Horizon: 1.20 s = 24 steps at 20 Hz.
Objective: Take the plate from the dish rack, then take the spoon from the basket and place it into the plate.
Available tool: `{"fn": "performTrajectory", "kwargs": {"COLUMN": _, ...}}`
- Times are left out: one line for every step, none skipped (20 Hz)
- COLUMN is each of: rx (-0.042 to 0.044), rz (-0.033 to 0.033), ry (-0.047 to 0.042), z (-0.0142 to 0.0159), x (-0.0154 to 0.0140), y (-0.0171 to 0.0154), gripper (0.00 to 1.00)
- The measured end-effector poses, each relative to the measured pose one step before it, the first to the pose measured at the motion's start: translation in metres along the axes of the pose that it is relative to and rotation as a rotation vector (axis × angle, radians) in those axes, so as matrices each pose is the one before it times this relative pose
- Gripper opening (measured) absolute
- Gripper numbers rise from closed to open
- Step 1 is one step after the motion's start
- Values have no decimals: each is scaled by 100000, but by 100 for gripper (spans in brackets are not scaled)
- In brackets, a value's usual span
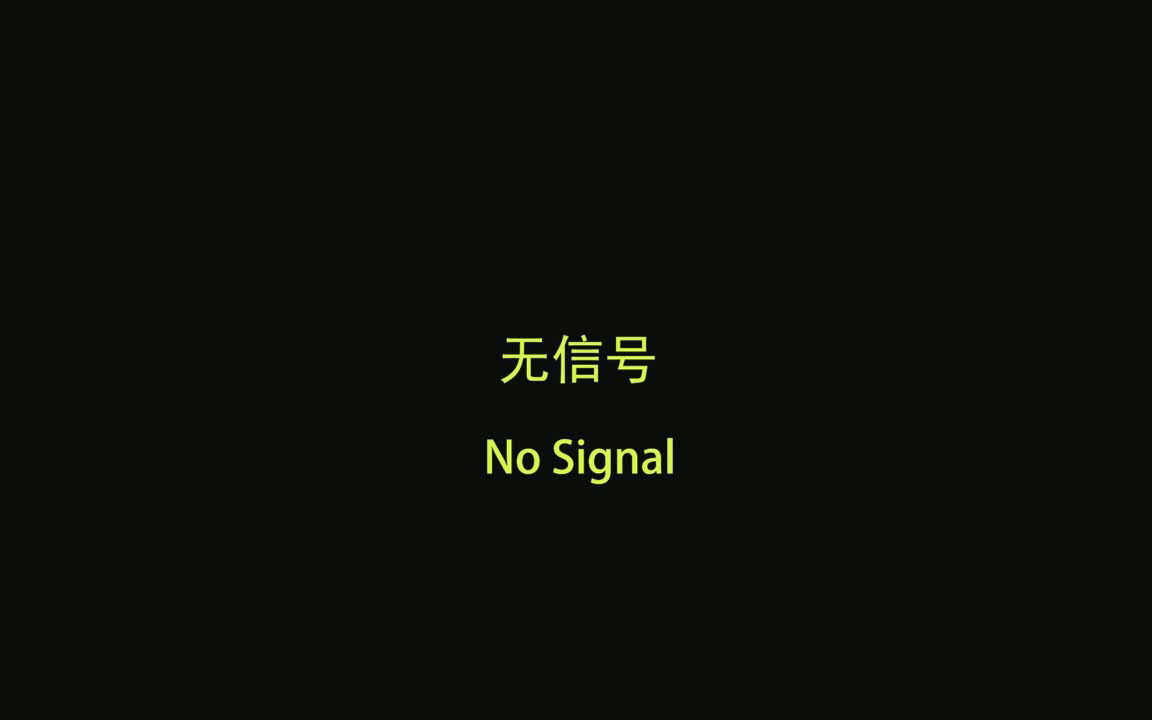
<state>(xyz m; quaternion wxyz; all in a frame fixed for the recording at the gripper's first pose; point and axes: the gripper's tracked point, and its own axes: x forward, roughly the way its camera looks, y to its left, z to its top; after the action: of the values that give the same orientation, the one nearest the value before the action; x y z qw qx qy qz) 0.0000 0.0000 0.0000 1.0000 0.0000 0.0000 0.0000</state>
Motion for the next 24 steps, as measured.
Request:
{"fn": "performTrajectory", "kwargs": {"rx": 734, "rz": 31, "ry": 630, "z": -143, "x": 1387, "y": -89, "gripper": 98}}
{"fn": "performTrajectory", "kwargs": {"rx": 1554, "rz": 262, "ry": -162, "z": 362, "x": 1277, "y": -74, "gripper": 98}}
{"fn": "performTrajectory", "kwargs": {"rx": 1309, "rz": -881, "ry": -1796, "z": 736, "x": 1091, "y": -416, "gripper": 98}}
{"fn": "performTrajectory", "kwargs": {"rx": -38, "rz": -4272, "ry": -4644, "z": 1992, "x": 2614, "y": -1304, "gripper": 98}}
{"fn": "performTrajectory", "kwargs": {"rx": -537, "rz": -1654, "ry": -2023, "z": 911, "x": 765, "y": -566, "gripper": 98}}
{"fn": "performTrajectory", "kwargs": {"rx": -748, "rz": -1211, "ry": -2376, "z": 1163, "x": 477, "y": -493, "gripper": 98}}
{"fn": "performTrajectory", "kwargs": {"rx": -1410, "rz": -1706, "ry": -2042, "z": 1303, "x": 452, "y": -857, "gripper": 97}}
{"fn": "performTrajectory", "kwargs": {"rx": -708, "rz": -986, "ry": -1195, "z": 1118, "x": 174, "y": -579, "gripper": 97}}
{"fn": "performTrajectory", "kwargs": {"rx": 211, "rz": -1016, "ry": -657, "z": 1024, "x": -160, "y": -491, "gripper": 97}}
{"fn": "performTrajectory", "kwargs": {"rx": 806, "rz": -584, "ry": -478, "z": 954, "x": -296, "y": -505, "gripper": 97}}
{"fn": "performTrajectory", "kwargs": {"rx": 401, "rz": -633, "ry": -342, "z": 838, "x": -470, "y": -424, "gripper": 97}}
{"fn": "performTrajectory", "kwargs": {"rx": -730, "rz": -1018, "ry": -295, "z": 992, "x": -704, "y": -462, "gripper": 97}}
{"fn": "performTrajectory", "kwargs": {"rx": -1105, "rz": -635, "ry": -163, "z": 837, "x": -727, "y": -340, "gripper": 97}}
{"fn": "performTrajectory", "kwargs": {"rx": -689, "rz": 306, "ry": -446, "z": 825, "x": -794, "y": -18, "gripper": 97}}
{"fn": "performTrajectory", "kwargs": {"rx": -799, "rz": 197, "ry": -20, "z": 779, "x": -858, "y": -1, "gripper": 97}}
{"fn": "performTrajectory", "kwargs": {"rx": -498, "rz": 443, "ry": 97, "z": 829, "x": -989, "y": 90, "gripper": 97}}
{"fn": "performTrajectory", "kwargs": {"rx": -355, "rz": 701, "ry": 426, "z": 525, "x": -1001, "y": 263, "gripper": 97}}
{"fn": "performTrajectory", "kwargs": {"rx": -418, "rz": 220, "ry": 798, "z": 569, "x": -980, "y": 265, "gripper": 97}}
{"fn": "performTrajectory", "kwargs": {"rx": -696, "rz": 627, "ry": 600, "z": 424, "x": -1027, "y": 364, "gripper": 97}}
{"fn": "performTrajectory", "kwargs": {"rx": 238, "rz": 702, "ry": 232, "z": 769, "x": -1078, "y": 560, "gripper": 97}}
{"fn": "performTrajectory", "kwargs": {"rx": 623, "rz": 582, "ry": -341, "z": 740, "x": -987, "y": 569, "gripper": 97}}
{"fn": "performTrajectory", "kwargs": {"rx": 399, "rz": 126, "ry": 443, "z": 669, "x": -931, "y": 615, "gripper": 97}}
{"fn": "performTrajectory", "kwargs": {"rx": 253, "rz": 612, "ry": -97, "z": 587, "x": -914, "y": 797, "gripper": 97}}
{"fn": "performTrajectory", "kwargs": {"rx": 750, "rz": 677, "ry": 355, "z": 724, "x": -777, "y": 905, "gripper": 97}}
